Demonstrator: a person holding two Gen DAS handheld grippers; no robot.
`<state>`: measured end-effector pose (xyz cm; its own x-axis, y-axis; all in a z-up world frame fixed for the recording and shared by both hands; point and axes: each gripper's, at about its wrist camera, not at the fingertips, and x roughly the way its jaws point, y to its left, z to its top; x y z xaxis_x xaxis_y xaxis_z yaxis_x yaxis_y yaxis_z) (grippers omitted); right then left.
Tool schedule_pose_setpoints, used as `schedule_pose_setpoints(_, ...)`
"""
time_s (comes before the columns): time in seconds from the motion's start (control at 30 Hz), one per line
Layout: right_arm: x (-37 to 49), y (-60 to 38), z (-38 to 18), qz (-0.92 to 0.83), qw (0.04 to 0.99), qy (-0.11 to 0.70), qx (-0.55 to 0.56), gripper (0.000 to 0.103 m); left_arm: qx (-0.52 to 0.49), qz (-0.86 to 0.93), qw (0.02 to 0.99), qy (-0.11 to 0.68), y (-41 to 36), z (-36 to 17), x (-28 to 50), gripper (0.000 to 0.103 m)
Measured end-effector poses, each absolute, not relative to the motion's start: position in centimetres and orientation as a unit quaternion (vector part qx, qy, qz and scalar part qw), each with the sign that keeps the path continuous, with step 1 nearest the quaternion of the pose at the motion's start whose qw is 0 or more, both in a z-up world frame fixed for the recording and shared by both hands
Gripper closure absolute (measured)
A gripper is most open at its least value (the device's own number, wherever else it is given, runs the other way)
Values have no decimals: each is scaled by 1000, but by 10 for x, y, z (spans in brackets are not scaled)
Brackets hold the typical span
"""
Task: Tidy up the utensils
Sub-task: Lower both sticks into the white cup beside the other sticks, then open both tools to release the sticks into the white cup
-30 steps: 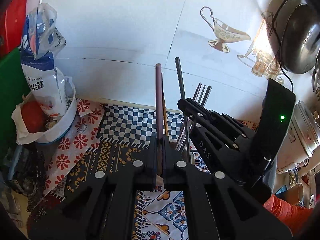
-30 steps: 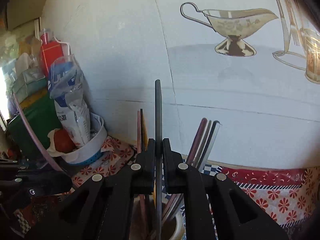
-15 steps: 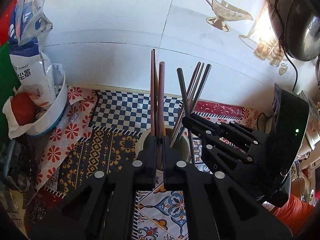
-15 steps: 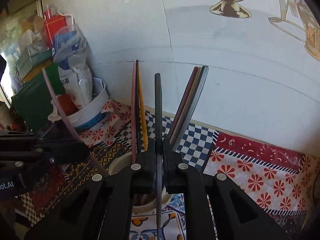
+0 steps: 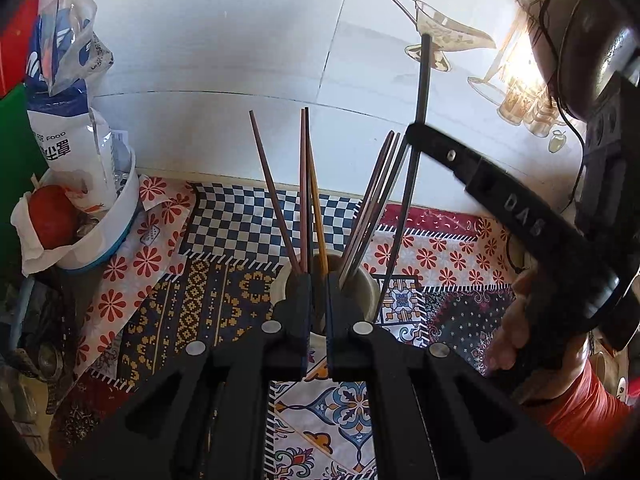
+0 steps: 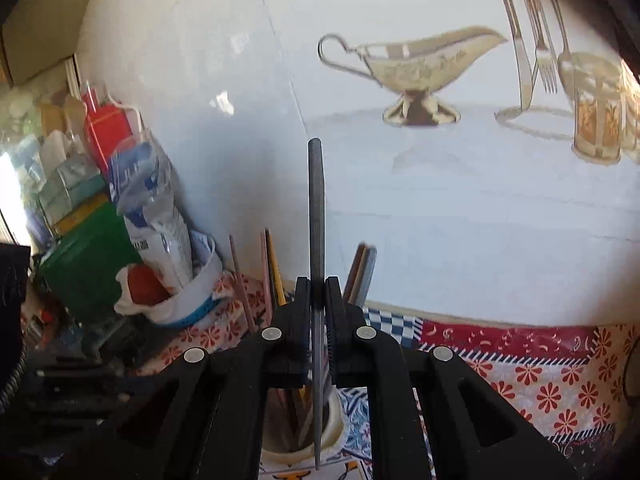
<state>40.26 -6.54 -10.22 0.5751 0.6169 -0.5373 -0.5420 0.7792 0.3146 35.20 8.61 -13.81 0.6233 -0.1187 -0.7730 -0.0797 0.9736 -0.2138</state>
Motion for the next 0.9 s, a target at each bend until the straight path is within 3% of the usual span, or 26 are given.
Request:
schedule_pose_setpoints(0.2, 401, -52, -72, 325, 909, 250, 72, 97, -119, 5, 896, 427, 97, -134, 343, 100)
schedule_pose_setpoints(0.33, 396, -38, -86, 329, 908, 252, 58, 97, -122, 16, 895, 429, 103, -135, 336, 100)
schedule_pose_setpoints(0.6, 393, -29, -141, 332, 872, 359, 7, 97, -122, 27, 890, 438, 104, -141, 328, 100)
schedule_pose_setpoints(0.9, 392, -32, -160, 354, 811, 464, -40, 96, -98, 24, 893, 439, 87, -138, 320, 94)
